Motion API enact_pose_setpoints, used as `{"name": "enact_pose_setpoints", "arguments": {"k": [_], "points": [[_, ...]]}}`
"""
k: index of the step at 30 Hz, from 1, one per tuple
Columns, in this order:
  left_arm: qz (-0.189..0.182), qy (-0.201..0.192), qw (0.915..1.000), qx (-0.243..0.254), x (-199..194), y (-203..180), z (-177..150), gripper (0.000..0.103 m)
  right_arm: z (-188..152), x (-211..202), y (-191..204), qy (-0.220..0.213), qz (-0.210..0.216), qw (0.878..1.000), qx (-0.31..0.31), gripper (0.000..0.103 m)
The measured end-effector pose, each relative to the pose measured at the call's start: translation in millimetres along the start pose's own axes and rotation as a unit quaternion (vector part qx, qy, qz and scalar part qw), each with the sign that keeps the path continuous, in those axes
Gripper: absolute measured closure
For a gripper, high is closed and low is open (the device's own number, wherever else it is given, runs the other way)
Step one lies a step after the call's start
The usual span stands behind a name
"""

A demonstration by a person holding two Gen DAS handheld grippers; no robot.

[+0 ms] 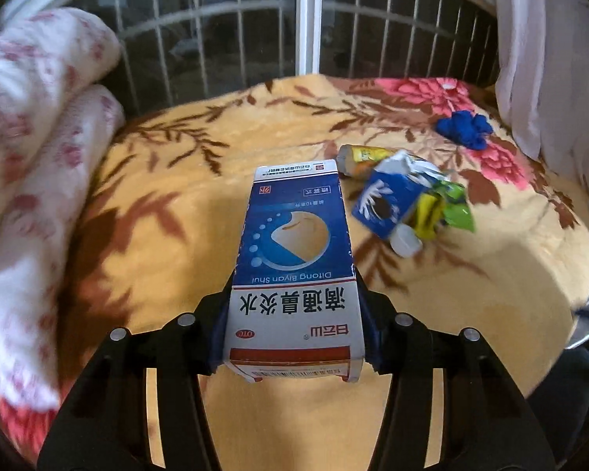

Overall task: Collect trash
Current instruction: 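Grasp the blue-white milk carton with the left tool while the right tool grasps a torn white carton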

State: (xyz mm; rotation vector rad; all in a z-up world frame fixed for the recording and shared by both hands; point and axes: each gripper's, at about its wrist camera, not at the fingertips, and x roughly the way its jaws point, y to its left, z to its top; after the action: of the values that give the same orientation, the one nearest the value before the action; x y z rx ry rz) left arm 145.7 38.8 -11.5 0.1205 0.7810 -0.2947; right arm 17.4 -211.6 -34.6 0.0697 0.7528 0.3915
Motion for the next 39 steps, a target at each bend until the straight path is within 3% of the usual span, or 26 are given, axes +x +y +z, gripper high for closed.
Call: {"name": "enact_pose_setpoints", "arguments": {"k": [3,6,12,16,17,20,21,29,39], "points": [[0.009,-0.012,0.9999,-0.008,-20.3,-4.3,-16.9,0.052,40.5,23.5,5.3,-0.023,-0.005,0.999,-0.029,0.020],[0.024,-0.020,0.9994,-0.015,-35.6,-8.3,-34.7,0.052,73.6,49.3,11.0,-0.038,-0.016,0.998,-0.049,0.020],[0.022,-0.014,0.9995,-0.020,-42.3,-11.4,-55.3,0.052,131.2,125.1,12.6,0.004,-0.034,0.999,-0.039,0.019],[0.010,-0.020,0.9996,-0.016,-46.6,-15.2,-61.6,0.052,151.1,177.7,6.1,0.050,-0.084,0.994,-0.049,0.020],[0.006,-0.020,0.9996,-0.017,-46.4,-14.9,-61.8,0.052,152.7,184.7,5.2,0.060,-0.087,0.993,-0.050,0.021],[0.006,-0.021,0.9996,-0.019,-46.2,-15.5,-62.3,0.052,154.3,202.1,9.7,0.088,-0.091,0.990,-0.058,0.039],[0.004,-0.021,0.9995,-0.022,-45.5,-14.3,-61.5,0.052,154.3,204.2,12.2,0.092,-0.097,0.989,-0.062,0.049],[-0.007,-0.020,0.9994,-0.026,-44.2,-12.5,-60.9,0.052,153.7,182.8,27.0,0.067,-0.104,0.989,-0.079,0.051],[-0.005,-0.027,0.9995,-0.016,-54.0,-23.5,-59.1,0.052,156.3,98.4,36.9,0.006,-0.084,0.993,-0.078,0.051]]}}
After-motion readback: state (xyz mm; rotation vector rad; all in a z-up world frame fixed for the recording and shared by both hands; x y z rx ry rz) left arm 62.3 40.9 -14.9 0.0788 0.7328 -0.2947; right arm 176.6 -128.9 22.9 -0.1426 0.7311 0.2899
